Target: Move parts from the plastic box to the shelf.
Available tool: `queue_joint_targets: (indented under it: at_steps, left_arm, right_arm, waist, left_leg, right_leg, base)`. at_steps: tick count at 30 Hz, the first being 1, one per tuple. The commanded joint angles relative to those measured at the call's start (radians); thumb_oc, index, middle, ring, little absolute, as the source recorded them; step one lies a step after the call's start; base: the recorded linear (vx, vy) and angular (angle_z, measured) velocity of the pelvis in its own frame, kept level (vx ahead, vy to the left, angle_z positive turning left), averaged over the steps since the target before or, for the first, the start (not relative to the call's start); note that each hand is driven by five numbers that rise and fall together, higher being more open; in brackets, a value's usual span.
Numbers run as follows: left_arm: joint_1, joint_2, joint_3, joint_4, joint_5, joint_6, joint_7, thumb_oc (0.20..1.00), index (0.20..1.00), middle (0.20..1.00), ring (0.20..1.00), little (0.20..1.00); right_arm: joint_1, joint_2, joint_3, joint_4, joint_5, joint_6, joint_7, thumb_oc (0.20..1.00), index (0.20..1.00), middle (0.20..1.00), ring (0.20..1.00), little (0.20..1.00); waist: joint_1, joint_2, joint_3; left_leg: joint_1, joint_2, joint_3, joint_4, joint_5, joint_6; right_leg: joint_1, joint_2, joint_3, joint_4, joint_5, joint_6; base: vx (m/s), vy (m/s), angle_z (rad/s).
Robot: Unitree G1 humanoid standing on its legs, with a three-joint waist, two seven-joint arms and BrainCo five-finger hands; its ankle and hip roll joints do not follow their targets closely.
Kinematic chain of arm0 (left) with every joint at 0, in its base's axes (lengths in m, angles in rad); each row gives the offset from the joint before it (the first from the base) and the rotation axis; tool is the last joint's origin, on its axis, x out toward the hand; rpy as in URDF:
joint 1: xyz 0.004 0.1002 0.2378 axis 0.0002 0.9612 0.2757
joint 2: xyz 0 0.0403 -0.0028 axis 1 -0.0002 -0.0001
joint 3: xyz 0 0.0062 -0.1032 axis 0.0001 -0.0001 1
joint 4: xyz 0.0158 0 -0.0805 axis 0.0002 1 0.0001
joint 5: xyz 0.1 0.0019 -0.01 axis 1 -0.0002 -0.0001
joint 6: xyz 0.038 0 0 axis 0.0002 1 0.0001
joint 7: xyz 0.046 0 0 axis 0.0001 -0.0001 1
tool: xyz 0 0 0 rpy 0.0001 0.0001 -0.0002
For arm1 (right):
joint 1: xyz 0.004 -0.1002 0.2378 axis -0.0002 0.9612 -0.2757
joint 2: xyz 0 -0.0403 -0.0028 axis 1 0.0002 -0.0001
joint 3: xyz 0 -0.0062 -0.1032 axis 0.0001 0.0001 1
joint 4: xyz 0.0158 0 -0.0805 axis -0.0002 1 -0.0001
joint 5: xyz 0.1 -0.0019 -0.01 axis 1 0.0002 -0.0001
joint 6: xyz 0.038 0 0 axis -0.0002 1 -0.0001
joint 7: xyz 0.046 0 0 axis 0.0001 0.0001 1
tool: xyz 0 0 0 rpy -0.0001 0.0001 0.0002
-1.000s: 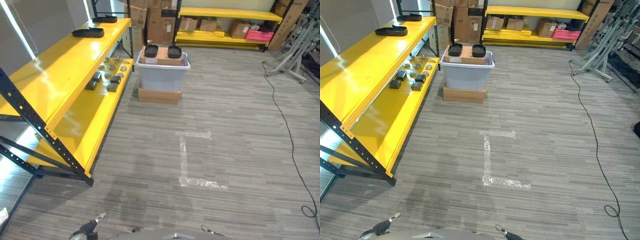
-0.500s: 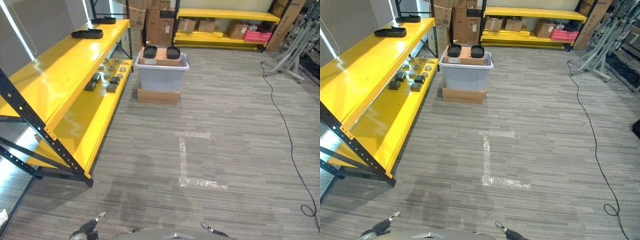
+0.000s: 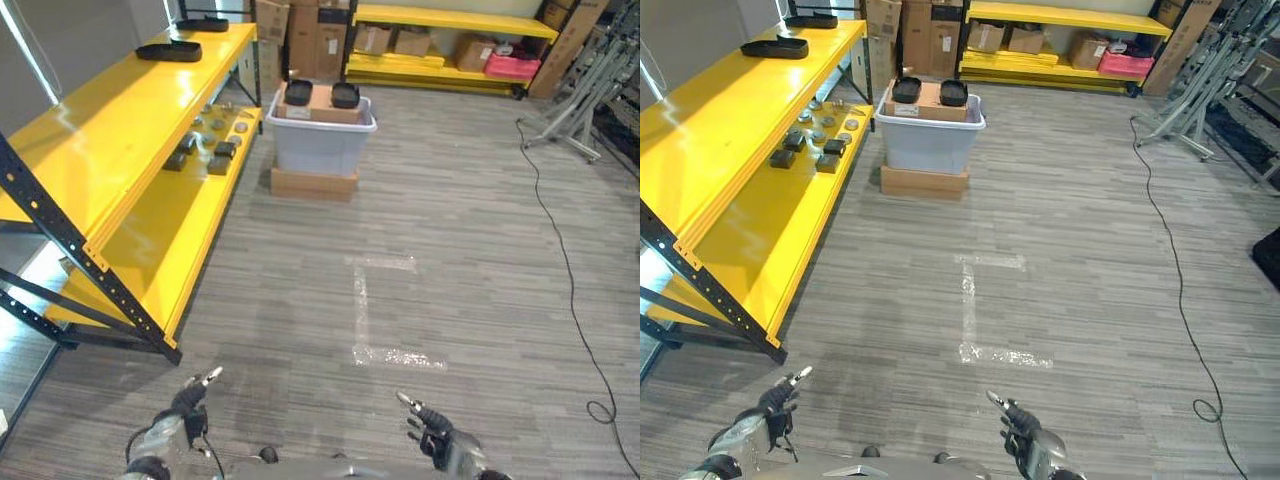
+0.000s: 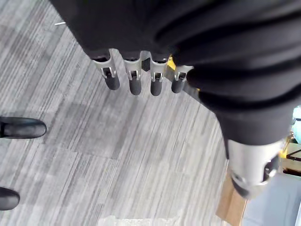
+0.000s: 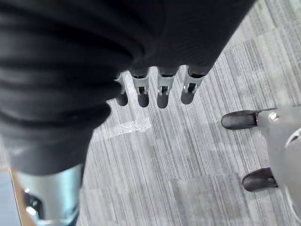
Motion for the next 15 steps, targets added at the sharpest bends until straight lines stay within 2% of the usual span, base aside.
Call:
queue_joint_targets:
  at_steps: [1,2,4,6,7,8,9,10,11,13,14,15]
  left_arm:
    - [-0.046,0.016,-0.021,0.049,0.032,0.006,0.032,1.0,1.0,1.0,1.0,1.0]
    - [-0.042,0.016,-0.019,0.06,0.042,0.007,0.036,1.0,1.0,1.0,1.0,1.0]
    - [-0.038,0.018,-0.012,0.074,0.046,0.013,0.037,1.0,1.0,1.0,1.0,1.0]
    - [-0.024,0.024,-0.004,0.098,0.081,0.039,0.032,1.0,1.0,1.0,1.0,1.0]
    - [-0.024,0.023,-0.004,0.098,0.081,0.039,0.032,1.0,1.0,1.0,1.0,1.0]
    - [-0.017,0.021,-0.008,0.119,0.094,0.036,0.034,1.0,1.0,1.0,1.0,1.0]
    - [-0.013,0.016,-0.006,0.134,0.098,0.038,0.039,1.0,1.0,1.0,1.0,1.0]
    - [-0.013,0.015,-0.005,0.136,0.092,0.04,0.044,1.0,1.0,1.0,1.0,1.0]
    - [-0.006,0.006,0.004,0.156,0.074,0.028,0.043,1.0,1.0,1.0,1.0,1.0]
    - [0.005,-0.001,0.017,0.168,0.055,0.028,0.051,1.0,1.0,1.0,1.0,1.0]
    - [0.021,-0.012,0.036,0.183,0.047,0.028,0.053,1.0,1.0,1.0,1.0,1.0]
    - [0.033,-0.028,0.051,0.188,0.013,0.007,0.049,1.0,1.0,1.0,1.0,1.0]
  right_arm:
    - [-0.05,-0.025,0.045,0.023,0.012,0.007,0.027,1.0,1.0,1.0,1.0,1.0]
    - [-0.053,-0.024,0.047,0.029,0.016,0.018,0.036,1.0,1.0,1.0,1.0,1.0]
    - [-0.042,-0.021,0.045,0.042,0.008,0.032,0.051,1.0,1.0,1.0,1.0,1.0]
    - [-0.004,-0.019,0.027,0.059,-0.022,0.042,0.087,1.0,1.0,1.0,1.0,1.0]
    - [-0.003,-0.019,0.027,0.059,-0.023,0.042,0.087,1.0,1.0,1.0,1.0,1.0]
    - [0.027,-0.015,0.015,0.071,-0.032,0.033,0.106,1.0,1.0,1.0,1.0,1.0]
    - [0.049,-0.014,0.01,0.077,-0.029,0.041,0.103,1.0,1.0,1.0,1.0,1.0]
    - [0.052,-0.013,0.01,0.078,-0.031,0.044,0.1,1.0,1.0,1.0,1.0,1.0]
    - [0.06,-0.018,0.008,0.09,-0.032,0.054,0.095,1.0,1.0,1.0,1.0,1.0]
    - [0.066,-0.019,0.003,0.108,-0.031,0.074,0.08,1.0,1.0,1.0,1.0,1.0]
    - [0.066,-0.021,-0.008,0.129,-0.044,0.109,0.085,1.0,1.0,1.0,1.0,1.0]
    - [0.073,-0.023,-0.005,0.149,-0.101,0.122,0.109,1.0,1.0,1.0,1.0,1.0]
  waist:
    - [0.016,0.012,0.051]
    - [0.013,0.009,0.064]
    - [-0.006,-0.003,0.081]
    - [-0.054,-0.022,0.101]
    - [-0.054,-0.019,0.102]
    - [-0.08,-0.017,0.108]
    - [-0.093,-0.008,0.111]
    - [-0.095,-0.006,0.112]
    - [-0.099,0.006,0.108]
    - [-0.107,0.015,0.096]
    - [-0.116,0.025,0.076]
    - [-0.104,0.016,0.066]
  left_leg:
    - [-0.004,0.003,-0.001,0.062,-0.098,0.05]
    - [-0.005,-0.002,-0.006,0.074,-0.106,0.051]
    - [0.014,-0.017,-0.018,0.084,-0.125,0.05]
    - [0.081,-0.047,-0.041,0.085,-0.167,0.045]
    - [0.083,-0.045,-0.042,0.085,-0.169,0.045]
    - [0.106,-0.048,-0.048,0.099,-0.203,0.052]
    - [0.113,-0.039,-0.044,0.114,-0.213,0.046]
    - [0.114,-0.036,-0.043,0.117,-0.214,0.045]
    - [0.119,-0.014,-0.033,0.16,-0.234,0.032]
    - [0.137,0.01,-0.022,0.2,-0.255,0.014]
    - [0.133,0.064,-0.008,0.356,-0.15,-0.043]
    - [0.032,0.093,-0.017,0.625,-0.018,-0.094]
  right_leg:
    - [-0.127,-0.081,-0.022,0.304,0.039,0.072]
    - [-0.165,-0.078,-0.031,0.307,0.077,0.078]
    - [-0.206,-0.071,-0.046,0.252,0.116,0.084]
    - [-0.292,-0.083,-0.054,0.132,0.222,0.122]
    - [-0.289,-0.081,-0.055,0.131,0.221,0.124]
    - [-0.341,-0.093,-0.035,0.149,0.246,0.131]
    - [-0.337,-0.087,-0.04,0.159,0.202,0.105]
    - [-0.333,-0.085,-0.042,0.158,0.189,0.097]
    - [-0.326,-0.082,-0.052,0.192,0.127,0.067]
    - [-0.311,-0.073,-0.06,0.202,0.074,0.034]
    - [-0.27,-0.044,-0.056,0.173,0.031,-0.012]
    - [-0.194,-0.017,-0.03,0.096,0.014,-0.053]
  base:
    - [0.19,0.061,-0.25]
    - [0.28,0.02,-0.37]
    - [0.37,-0.054,-0.32]
    - [0.55,-0.102,0.15]
    - [0.54,-0.12,0.47]
    - [0.47,-0.138,0.38]
    - [0.52,-0.172,0.33]
    - [0.4,-0.157,0.21]
    - [0.29,-0.118,0.31]
    - [0.37,-0.162,0.27]
    - [0.68,-0.393,0.18]
    - [0.71,-0.456,0.23]
